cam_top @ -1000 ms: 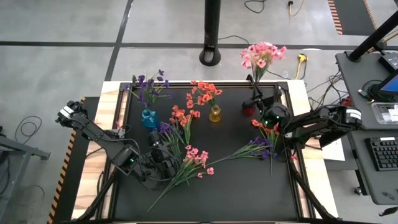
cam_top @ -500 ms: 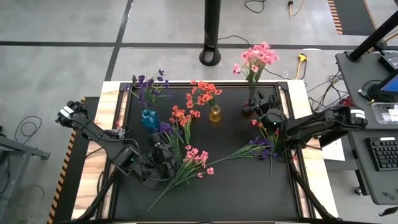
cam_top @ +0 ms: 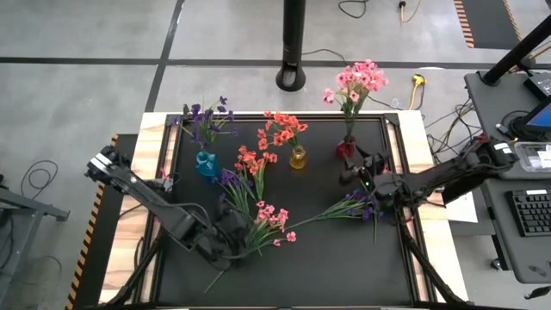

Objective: Sort flowers into vase by color
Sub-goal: Put the left violet flowers into the blue flower vase

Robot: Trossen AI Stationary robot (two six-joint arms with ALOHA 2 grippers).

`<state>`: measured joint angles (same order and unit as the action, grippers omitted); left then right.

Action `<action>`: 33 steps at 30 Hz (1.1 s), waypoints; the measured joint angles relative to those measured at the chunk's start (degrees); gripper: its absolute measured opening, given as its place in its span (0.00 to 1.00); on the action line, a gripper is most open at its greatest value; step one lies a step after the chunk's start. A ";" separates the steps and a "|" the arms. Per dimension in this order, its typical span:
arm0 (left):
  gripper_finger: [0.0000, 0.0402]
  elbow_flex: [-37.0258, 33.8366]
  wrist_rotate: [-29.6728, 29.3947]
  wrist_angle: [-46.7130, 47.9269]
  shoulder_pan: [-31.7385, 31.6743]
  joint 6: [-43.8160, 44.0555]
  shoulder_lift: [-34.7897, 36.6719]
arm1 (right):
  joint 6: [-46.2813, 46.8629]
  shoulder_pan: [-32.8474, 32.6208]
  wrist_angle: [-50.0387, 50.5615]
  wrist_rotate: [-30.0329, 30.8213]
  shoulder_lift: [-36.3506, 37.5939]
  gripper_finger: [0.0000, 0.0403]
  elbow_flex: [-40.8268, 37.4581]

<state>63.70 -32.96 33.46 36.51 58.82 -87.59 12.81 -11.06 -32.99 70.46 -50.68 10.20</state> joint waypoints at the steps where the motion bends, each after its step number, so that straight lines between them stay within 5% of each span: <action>1: 0.45 0.01 2.45 -0.03 0.05 2.02 -1.25 | 0.63 -0.89 0.28 0.02 0.07 0.66 0.00; 5: 0.45 0.66 11.05 -0.65 0.48 8.06 -6.37 | 3.52 -4.72 2.05 -1.77 -0.08 0.66 0.63; 11: 0.45 3.26 15.63 -0.14 1.42 16.63 -12.57 | 12.28 -8.12 11.58 -16.76 -0.10 0.64 5.08; 17: 0.45 5.97 6.34 6.40 1.18 37.29 -16.03 | 19.64 -8.82 33.83 -30.04 -3.21 0.60 15.34; 24: 0.45 6.39 -1.25 17.41 0.53 57.04 -17.36 | 20.56 -10.78 50.37 -33.40 -9.27 0.57 24.37; 33: 0.45 1.28 -3.72 15.43 -5.34 58.25 -17.38 | 20.32 -12.07 56.50 -33.46 -10.68 0.57 26.08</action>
<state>64.98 -36.68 48.89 31.17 117.06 -104.97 33.13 -23.14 23.51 37.00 -61.36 36.27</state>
